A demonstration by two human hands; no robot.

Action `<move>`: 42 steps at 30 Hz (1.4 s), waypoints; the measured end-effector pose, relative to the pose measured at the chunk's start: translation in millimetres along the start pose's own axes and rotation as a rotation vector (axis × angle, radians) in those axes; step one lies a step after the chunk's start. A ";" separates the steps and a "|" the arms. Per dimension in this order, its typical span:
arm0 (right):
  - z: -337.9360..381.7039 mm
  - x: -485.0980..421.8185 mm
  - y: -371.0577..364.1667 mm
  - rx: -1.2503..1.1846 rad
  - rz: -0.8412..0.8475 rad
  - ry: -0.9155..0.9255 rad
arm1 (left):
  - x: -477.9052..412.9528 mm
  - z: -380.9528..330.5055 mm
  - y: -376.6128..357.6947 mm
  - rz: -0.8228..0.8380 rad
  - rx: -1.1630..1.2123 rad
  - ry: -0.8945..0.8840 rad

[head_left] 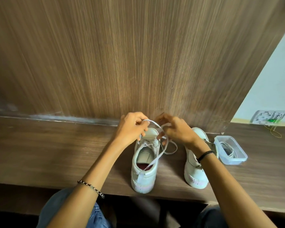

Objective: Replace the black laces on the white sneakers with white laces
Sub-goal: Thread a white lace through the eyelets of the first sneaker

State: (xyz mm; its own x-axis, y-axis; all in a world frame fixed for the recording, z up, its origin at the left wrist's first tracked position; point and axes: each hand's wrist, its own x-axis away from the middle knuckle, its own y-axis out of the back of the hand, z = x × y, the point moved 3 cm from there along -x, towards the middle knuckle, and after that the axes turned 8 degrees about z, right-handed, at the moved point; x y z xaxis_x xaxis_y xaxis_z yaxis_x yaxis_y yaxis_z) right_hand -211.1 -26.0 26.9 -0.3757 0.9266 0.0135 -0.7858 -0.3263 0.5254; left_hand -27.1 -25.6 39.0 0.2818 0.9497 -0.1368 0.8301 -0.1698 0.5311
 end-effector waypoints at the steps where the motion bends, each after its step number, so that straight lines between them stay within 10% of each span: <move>1: 0.3 1.9 -0.4 0.144 0.130 -0.009 | 0.5 0.6 1.9 0.008 0.001 0.008; 7: -0.2 3.6 -5.0 0.677 0.266 0.061 | 1.3 -12.1 17.6 0.058 -0.077 0.008; 15: 46.5 12.2 19.1 0.631 0.421 -0.179 | 5.4 -47.1 62.4 -0.057 -0.215 0.033; 28: 180.3 33.6 75.6 0.316 -0.087 0.182 | 14.4 -150.9 98.5 -0.083 -0.126 -0.180; 42: 247.8 49.7 100.1 0.265 -0.252 0.327 | 10.7 -223.0 132.2 -0.162 -0.147 -0.319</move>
State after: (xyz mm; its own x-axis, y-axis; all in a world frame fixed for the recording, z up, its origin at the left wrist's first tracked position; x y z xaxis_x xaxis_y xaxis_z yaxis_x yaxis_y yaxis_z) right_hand -186.7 33.7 290.9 -0.3580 0.8496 -0.3874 -0.7360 -0.0014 0.6770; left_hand -21.6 20.8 294.3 0.3073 0.8274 -0.4701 0.8047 0.0378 0.5925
